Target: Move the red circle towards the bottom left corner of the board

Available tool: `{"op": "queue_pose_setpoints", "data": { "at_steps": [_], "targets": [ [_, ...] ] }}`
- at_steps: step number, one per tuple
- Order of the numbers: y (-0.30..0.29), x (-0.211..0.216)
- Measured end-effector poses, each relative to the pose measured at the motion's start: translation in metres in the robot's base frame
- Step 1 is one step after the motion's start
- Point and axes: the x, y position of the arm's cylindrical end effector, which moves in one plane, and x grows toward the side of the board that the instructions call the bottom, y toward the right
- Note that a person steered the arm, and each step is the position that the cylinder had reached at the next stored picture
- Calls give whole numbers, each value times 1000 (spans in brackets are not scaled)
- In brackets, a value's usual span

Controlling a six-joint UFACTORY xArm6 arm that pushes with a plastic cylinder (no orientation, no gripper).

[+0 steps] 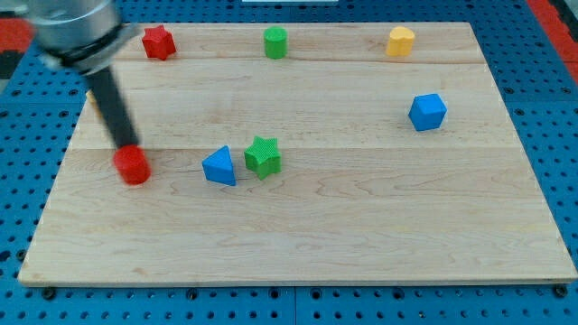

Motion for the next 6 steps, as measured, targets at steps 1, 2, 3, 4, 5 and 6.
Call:
{"op": "queue_pose_setpoints", "data": {
  "at_steps": [1, 2, 3, 4, 5, 6],
  "targets": [
    [2, 17],
    [15, -23],
    [62, 41],
    [28, 57],
    [50, 51],
    [50, 51]
  ]
}}
